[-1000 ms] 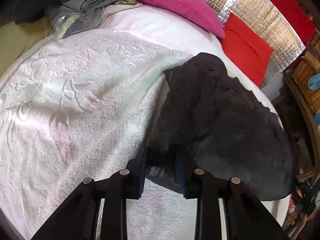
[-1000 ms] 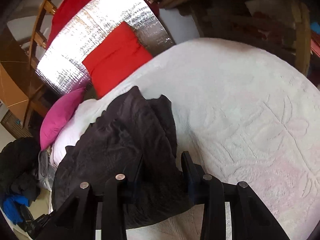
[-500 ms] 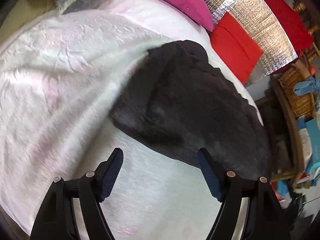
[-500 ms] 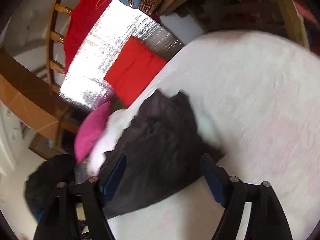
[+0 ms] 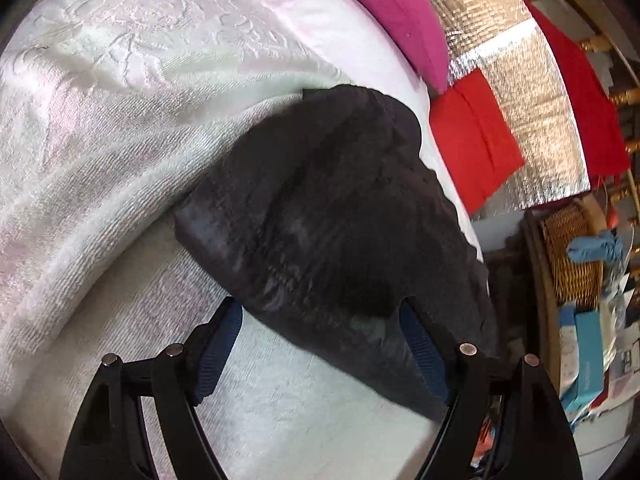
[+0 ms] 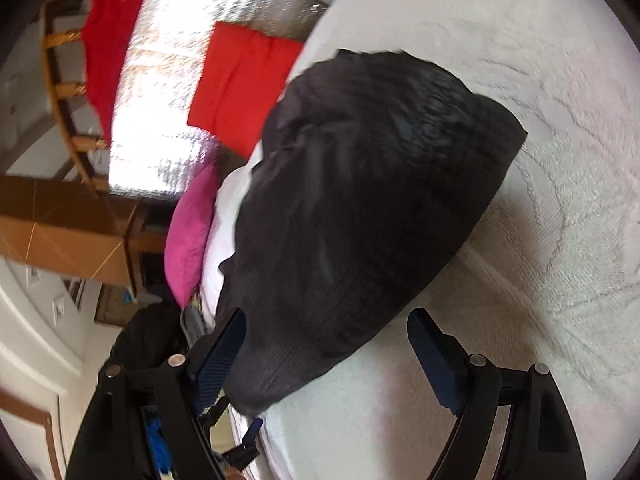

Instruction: Fold large clothes

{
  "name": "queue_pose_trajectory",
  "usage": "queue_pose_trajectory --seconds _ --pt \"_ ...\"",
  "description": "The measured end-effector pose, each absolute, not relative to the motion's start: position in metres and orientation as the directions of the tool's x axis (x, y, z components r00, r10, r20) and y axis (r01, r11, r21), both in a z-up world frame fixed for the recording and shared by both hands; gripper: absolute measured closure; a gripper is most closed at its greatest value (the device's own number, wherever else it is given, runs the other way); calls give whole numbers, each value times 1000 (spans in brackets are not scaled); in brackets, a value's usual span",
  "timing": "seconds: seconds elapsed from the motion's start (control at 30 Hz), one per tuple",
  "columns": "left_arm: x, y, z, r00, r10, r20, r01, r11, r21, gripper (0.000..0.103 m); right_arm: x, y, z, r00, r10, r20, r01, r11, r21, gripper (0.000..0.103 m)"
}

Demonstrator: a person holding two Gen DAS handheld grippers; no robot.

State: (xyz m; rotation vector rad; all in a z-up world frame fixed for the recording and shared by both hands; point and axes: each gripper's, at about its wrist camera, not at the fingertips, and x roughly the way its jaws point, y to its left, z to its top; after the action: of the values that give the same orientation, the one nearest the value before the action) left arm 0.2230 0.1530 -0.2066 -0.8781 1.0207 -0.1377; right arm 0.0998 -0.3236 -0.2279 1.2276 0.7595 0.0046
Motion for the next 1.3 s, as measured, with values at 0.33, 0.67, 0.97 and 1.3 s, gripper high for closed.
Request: queue_pose_trajectory --seconds 0.33,0.67,0.97,1.3 --pt "239 153 -221 576 -511 -639 -328 571 -752 21 126 -325 -241 783 366 -503 394 334 856 17" --pt "250 149 -224 597 -472 -648 -343 580 -739 22 147 -329 -237 792 326 -517 392 378 839 16" --pt "250 149 -226 604 -441 -664 -345 607 -716 44 154 -322 -230 796 236 -557 412 462 785 27" --pt "237 148 -212 621 -415 -665 -309 650 -694 64 146 -320 -220 795 196 -574 410 523 747 56"
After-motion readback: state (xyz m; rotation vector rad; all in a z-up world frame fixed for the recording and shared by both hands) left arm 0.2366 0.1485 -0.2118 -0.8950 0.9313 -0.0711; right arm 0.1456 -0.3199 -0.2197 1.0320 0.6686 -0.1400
